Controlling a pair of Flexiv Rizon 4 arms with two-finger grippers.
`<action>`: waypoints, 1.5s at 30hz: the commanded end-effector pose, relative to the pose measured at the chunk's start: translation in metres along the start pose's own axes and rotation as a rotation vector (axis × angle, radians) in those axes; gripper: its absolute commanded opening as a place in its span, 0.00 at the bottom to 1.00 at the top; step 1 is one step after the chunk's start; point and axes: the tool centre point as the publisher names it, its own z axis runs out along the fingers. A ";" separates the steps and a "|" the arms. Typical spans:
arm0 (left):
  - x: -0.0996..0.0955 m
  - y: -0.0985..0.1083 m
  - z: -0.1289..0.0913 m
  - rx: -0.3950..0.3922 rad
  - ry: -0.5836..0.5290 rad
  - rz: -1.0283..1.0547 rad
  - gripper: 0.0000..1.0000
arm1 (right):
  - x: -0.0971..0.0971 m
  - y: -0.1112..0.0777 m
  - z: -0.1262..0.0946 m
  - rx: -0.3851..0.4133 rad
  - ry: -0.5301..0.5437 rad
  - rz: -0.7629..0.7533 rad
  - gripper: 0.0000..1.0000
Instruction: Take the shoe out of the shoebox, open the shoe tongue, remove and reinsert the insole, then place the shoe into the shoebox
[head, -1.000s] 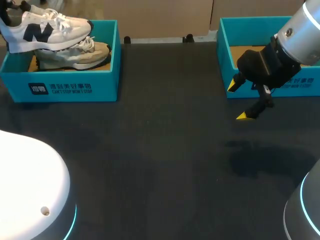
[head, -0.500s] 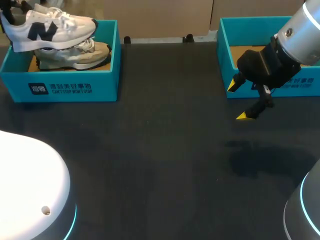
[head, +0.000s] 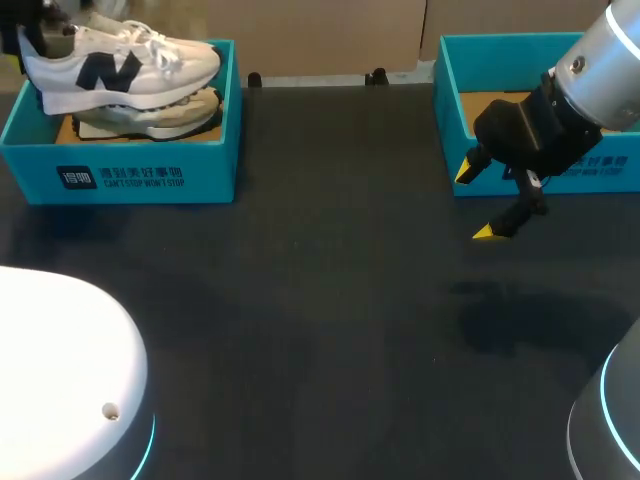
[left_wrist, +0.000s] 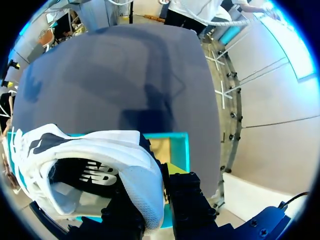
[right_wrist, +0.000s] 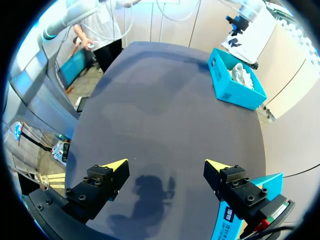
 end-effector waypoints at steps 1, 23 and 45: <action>-0.014 -0.030 -0.013 -0.071 0.024 -0.012 0.00 | 0.000 0.000 0.001 0.002 0.000 0.001 1.00; -0.063 -0.100 -0.038 0.012 0.054 -0.061 0.00 | 0.000 0.000 0.001 0.002 0.000 0.001 1.00; -0.068 -0.116 -0.036 0.053 0.054 -0.063 0.00 | 0.000 0.000 0.001 0.002 0.000 0.001 1.00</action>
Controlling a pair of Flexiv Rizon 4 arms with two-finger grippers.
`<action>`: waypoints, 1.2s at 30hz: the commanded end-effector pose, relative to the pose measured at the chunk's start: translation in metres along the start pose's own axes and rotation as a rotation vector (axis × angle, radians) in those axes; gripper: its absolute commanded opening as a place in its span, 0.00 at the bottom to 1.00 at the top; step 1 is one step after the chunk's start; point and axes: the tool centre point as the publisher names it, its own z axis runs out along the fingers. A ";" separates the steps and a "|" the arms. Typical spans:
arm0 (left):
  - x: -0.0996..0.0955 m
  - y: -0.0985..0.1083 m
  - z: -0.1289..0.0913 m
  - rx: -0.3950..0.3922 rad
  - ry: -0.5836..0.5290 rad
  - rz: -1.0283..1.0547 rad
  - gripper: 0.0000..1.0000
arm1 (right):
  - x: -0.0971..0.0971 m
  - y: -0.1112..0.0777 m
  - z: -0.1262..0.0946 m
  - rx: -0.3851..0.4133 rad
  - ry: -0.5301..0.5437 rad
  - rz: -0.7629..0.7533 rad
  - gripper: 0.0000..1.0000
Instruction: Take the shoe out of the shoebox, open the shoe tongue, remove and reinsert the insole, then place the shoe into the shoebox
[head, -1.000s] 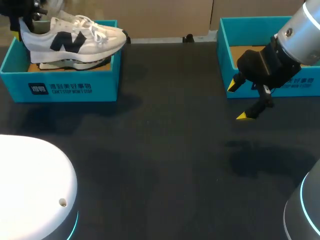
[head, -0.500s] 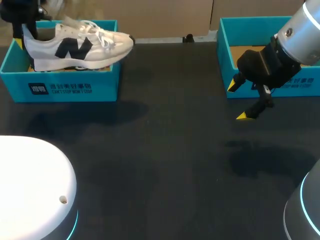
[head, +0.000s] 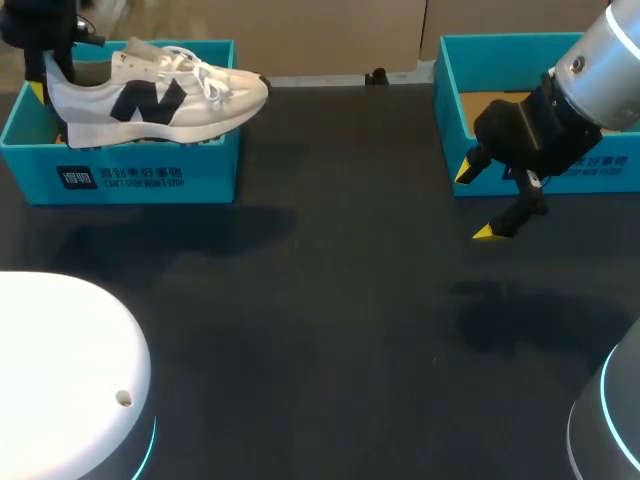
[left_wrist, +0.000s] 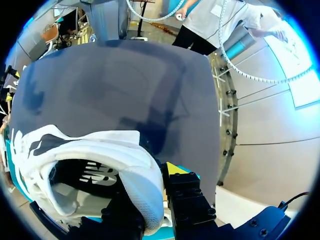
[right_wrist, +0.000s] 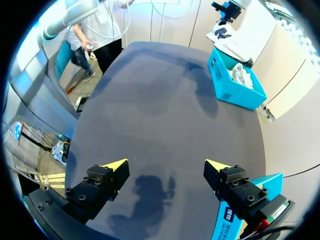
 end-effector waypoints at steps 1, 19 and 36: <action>0.001 -0.001 -0.002 -0.002 0.000 0.001 0.00 | 0.000 0.000 0.001 0.002 0.000 0.001 1.00; -0.019 -0.034 -0.007 -0.042 0.031 -0.126 0.00 | 0.000 0.000 0.001 0.002 0.000 0.001 1.00; -0.073 -0.113 -0.013 -0.092 0.018 -0.154 0.00 | 0.000 0.000 0.001 0.002 0.000 0.001 1.00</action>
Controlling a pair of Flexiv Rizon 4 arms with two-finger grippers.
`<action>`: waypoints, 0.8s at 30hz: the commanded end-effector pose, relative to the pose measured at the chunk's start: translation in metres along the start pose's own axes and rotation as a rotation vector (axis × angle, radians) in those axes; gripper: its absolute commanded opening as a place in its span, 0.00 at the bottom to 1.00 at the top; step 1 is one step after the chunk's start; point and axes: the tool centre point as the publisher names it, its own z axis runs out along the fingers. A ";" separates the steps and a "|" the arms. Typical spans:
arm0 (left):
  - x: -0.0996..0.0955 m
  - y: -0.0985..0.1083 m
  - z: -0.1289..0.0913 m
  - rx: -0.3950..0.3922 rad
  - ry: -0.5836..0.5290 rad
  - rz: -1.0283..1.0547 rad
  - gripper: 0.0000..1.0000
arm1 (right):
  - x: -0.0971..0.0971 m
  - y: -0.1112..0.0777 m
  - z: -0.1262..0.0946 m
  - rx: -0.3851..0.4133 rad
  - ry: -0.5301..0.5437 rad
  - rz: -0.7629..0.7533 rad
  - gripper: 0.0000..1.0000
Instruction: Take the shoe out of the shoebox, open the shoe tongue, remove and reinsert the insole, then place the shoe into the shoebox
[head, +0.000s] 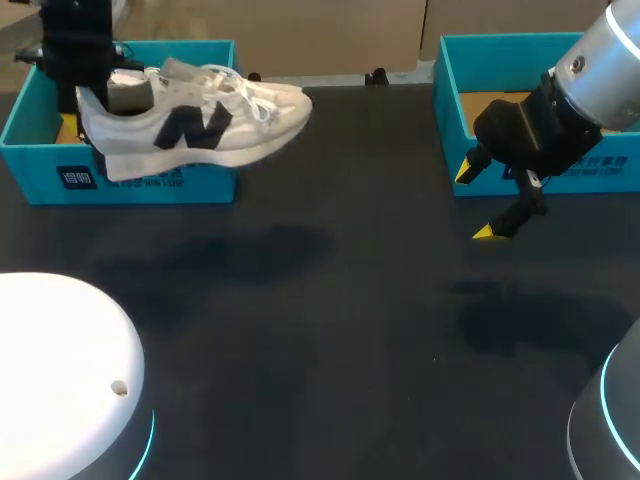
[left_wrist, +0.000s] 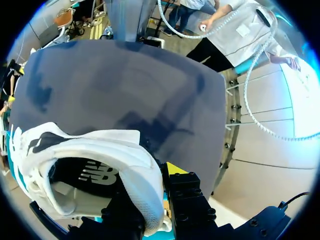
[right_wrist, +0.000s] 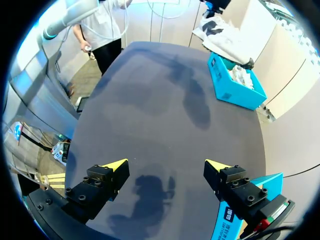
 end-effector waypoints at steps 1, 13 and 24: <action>-0.009 -0.022 0.004 -0.074 0.008 -0.008 0.00 | 0.000 0.000 0.001 0.002 0.000 0.001 1.00; -0.047 -0.066 0.011 -0.058 -0.007 0.018 0.00 | 0.000 0.000 0.001 0.002 0.000 0.001 1.00; -0.084 -0.100 0.021 -0.054 -0.003 0.085 0.00 | 0.000 0.000 0.001 0.002 0.000 0.001 1.00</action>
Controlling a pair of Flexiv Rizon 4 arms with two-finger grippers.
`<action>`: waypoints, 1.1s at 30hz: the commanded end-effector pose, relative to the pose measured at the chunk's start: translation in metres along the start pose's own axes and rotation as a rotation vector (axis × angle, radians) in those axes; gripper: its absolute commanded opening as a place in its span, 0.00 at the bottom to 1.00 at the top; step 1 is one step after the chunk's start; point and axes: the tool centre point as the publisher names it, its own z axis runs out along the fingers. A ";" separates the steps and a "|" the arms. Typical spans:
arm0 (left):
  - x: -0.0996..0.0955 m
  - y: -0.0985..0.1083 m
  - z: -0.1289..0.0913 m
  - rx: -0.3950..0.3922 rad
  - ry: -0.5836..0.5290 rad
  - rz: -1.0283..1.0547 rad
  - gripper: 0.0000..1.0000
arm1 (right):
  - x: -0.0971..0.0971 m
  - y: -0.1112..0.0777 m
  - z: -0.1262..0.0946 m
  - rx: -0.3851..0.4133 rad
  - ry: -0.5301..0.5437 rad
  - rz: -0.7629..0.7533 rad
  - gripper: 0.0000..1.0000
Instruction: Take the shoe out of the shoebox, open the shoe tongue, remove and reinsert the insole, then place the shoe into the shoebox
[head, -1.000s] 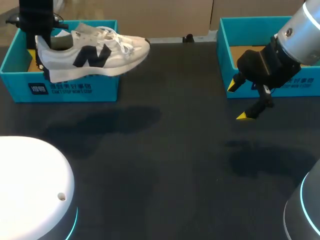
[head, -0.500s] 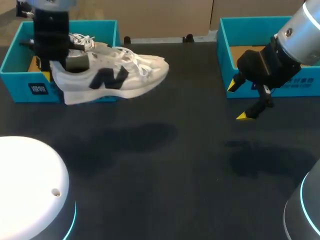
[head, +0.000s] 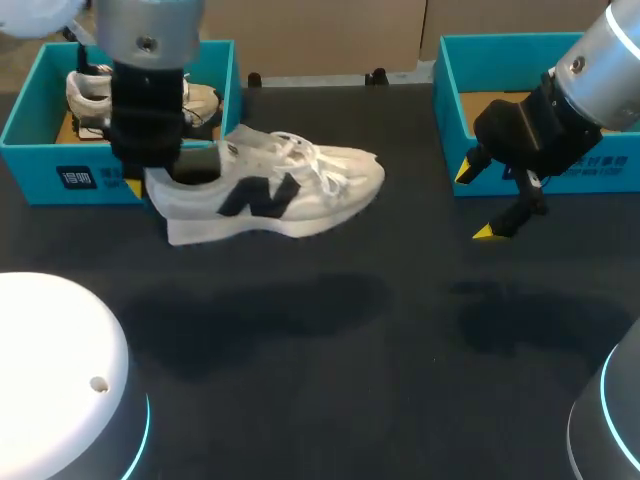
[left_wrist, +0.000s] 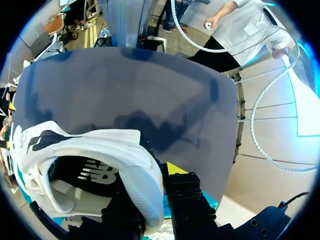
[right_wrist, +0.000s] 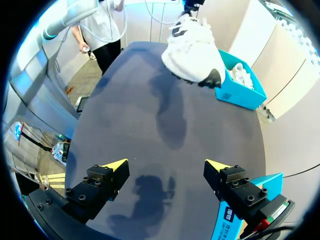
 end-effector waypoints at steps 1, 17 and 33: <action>-0.013 -0.010 0.005 0.003 0.010 0.019 0.00 | 0.000 0.000 0.001 0.002 0.000 0.001 1.00; -0.047 -0.028 0.013 0.019 -0.002 0.096 0.00 | 0.000 0.000 0.001 0.002 0.000 0.001 1.00; -0.062 -0.026 0.050 -0.037 -0.027 0.083 0.00 | 0.000 0.000 0.001 0.002 0.000 0.001 1.00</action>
